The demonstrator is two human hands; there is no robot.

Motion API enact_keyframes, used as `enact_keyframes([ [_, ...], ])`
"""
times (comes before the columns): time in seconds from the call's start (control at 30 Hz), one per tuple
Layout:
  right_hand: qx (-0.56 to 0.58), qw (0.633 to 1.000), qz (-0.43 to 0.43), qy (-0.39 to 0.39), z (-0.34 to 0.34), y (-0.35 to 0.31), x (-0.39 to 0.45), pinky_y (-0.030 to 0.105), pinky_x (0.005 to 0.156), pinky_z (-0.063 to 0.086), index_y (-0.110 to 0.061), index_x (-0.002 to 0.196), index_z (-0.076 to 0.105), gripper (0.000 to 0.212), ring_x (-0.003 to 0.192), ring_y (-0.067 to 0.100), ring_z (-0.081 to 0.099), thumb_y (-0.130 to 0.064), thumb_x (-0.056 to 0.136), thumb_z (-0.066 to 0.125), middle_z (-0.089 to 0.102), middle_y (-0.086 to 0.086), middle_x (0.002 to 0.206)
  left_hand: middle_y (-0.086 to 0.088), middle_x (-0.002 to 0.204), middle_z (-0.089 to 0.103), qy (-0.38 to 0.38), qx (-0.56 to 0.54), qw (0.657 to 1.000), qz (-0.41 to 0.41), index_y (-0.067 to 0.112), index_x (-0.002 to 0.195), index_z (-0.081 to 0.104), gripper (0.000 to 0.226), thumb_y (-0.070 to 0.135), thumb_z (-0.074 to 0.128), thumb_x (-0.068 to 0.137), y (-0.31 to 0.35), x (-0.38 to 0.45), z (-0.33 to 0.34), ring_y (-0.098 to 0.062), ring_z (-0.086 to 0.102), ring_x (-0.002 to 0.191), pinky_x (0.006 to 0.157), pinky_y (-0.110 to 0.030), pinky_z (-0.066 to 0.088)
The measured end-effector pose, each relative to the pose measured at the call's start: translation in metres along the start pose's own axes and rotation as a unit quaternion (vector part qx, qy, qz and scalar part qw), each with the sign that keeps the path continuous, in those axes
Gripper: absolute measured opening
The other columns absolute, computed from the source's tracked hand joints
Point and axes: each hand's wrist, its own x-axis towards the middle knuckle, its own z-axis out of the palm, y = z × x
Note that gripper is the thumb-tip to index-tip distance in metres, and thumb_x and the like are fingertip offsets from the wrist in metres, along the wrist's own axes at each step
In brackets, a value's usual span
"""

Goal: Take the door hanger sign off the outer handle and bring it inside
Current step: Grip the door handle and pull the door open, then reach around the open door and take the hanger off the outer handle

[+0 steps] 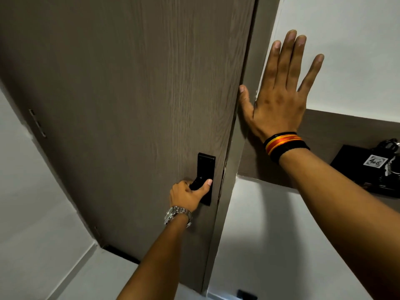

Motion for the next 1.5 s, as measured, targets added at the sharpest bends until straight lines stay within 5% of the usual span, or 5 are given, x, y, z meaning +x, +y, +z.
enact_keyframes([
  [0.6, 0.390, 0.901, -0.031, -0.188, -0.018, -0.028, -0.188, 0.048, 0.125, 0.018, -0.018, 0.146, 0.044, 0.043, 0.151, 0.022, 0.023, -0.023, 0.103, 0.046, 0.033, 0.005, 0.161, -0.004, 0.052, 0.052, -0.063, 0.112, 0.987, 0.096, 0.008, 0.071, 0.068, 0.080, 0.087, 0.061, 0.063, -0.033, -0.060, -0.107, -0.012, 0.046, 0.048, 0.049, -0.023, 0.031],
  [0.8, 0.419, 0.787, 0.021, -0.452, -0.021, -0.045, -0.267, 0.034, 0.110, 0.042, -0.026, 0.148, 0.038, 0.049, 0.135, 0.021, 0.049, -0.029, 0.101, 0.051, 0.046, 0.000, 0.152, -0.006, 0.088, 0.063, -0.071, 0.183, 0.972, 0.130, 0.015, 0.089, 0.062, 0.071, 0.082, 0.051, 0.070, -0.041, -0.093, -0.140, -0.015, 0.053, 0.083, 0.075, -0.031, 0.045],
  [0.9, 0.408, 0.756, -0.023, -0.511, -0.026, -0.059, -0.288, 0.036, 0.103, 0.051, -0.023, 0.144, 0.044, 0.048, 0.126, 0.020, 0.057, -0.033, 0.098, 0.052, 0.056, 0.000, 0.143, -0.002, 0.106, 0.061, -0.075, 0.217, 0.964, 0.136, 0.016, 0.108, 0.061, 0.065, 0.074, 0.057, 0.078, -0.045, -0.108, -0.161, -0.008, 0.044, 0.108, 0.118, -0.035, 0.033],
  [1.1, 0.371, 0.793, -0.112, -0.470, -0.043, -0.089, -0.297, 0.036, 0.068, 0.052, -0.017, 0.093, 0.057, 0.021, 0.081, 0.028, 0.066, -0.029, 0.101, 0.042, 0.070, 0.006, 0.090, -0.003, 0.097, 0.062, -0.059, 0.287, 0.944, 0.151, 0.011, 0.103, 0.060, 0.071, 0.076, 0.045, 0.078, -0.057, -0.136, -0.197, -0.022, 0.060, 0.100, 0.130, -0.036, 0.019],
  [1.5, 0.440, 0.789, -0.151, -0.401, -0.071, -0.128, -0.327, 0.032, 0.061, 0.040, -0.015, 0.119, 0.065, 0.030, 0.072, 0.031, 0.067, -0.019, 0.099, 0.044, 0.073, 0.011, 0.081, -0.002, 0.118, 0.069, -0.049, 0.294, 0.939, 0.171, 0.015, 0.122, 0.065, 0.076, 0.077, 0.045, 0.083, -0.099, -0.165, -0.253, -0.019, 0.064, 0.113, 0.129, -0.030, 0.023],
])
